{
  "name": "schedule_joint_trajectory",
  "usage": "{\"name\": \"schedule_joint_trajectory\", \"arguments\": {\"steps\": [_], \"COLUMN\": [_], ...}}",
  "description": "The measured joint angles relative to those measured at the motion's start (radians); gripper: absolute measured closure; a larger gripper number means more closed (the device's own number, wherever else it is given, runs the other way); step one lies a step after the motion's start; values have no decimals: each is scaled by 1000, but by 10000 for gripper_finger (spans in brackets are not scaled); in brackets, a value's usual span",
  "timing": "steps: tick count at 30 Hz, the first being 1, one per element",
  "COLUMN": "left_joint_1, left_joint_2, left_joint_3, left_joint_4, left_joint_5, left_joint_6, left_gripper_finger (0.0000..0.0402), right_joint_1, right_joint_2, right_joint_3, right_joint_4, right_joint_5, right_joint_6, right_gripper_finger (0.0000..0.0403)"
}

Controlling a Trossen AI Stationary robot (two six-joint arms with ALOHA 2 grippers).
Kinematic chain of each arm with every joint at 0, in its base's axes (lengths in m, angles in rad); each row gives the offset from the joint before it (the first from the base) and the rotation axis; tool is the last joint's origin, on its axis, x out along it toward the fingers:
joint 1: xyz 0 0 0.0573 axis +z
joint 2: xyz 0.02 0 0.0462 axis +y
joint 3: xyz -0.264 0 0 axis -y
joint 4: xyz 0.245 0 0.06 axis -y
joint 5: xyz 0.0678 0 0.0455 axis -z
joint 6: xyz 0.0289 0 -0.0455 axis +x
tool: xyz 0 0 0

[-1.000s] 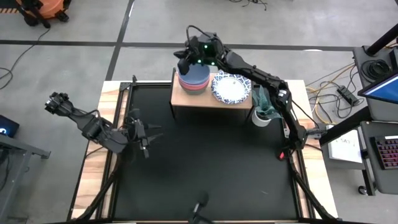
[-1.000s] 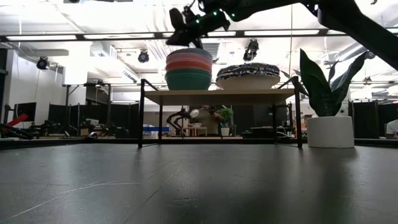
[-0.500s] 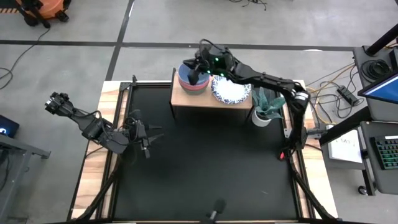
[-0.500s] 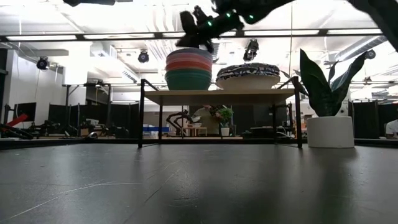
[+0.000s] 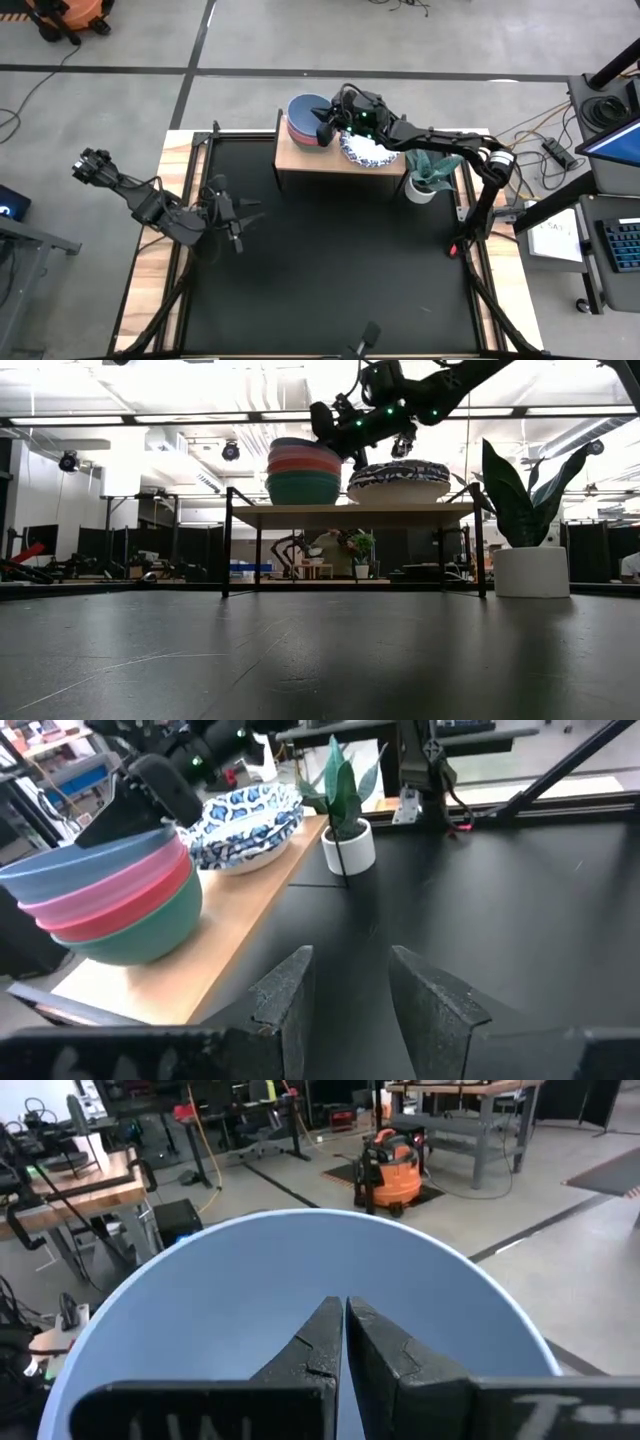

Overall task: Place and stack bowls onto a shelf
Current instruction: Stack the blue bowl on top of the pink bowl on the shelf

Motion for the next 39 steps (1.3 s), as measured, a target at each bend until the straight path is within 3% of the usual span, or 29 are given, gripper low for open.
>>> {"name": "schedule_joint_trajectory", "arguments": {"steps": [7,14,25,39], "left_joint_1": [11,91,443,983], "left_joint_2": [2,11,20,178], "left_joint_3": [0,0,0,18], "left_joint_4": [59,128,384,576], "left_joint_5": [0,17,382,760], "left_joint_6": [44,110,387,453], "left_gripper_finger": [287,287,327,381], "right_joint_1": [0,10,127,275], "right_joint_2": [-8,-76,-300,-515], "right_joint_3": [43,83,-71,-303], "right_joint_4": [-11,-142,-165,-172], "right_joint_5": [-3,-12,-20,154], "right_joint_6": [-6,-13,-56,-39], "right_gripper_finger": [394,394,394,394]}}
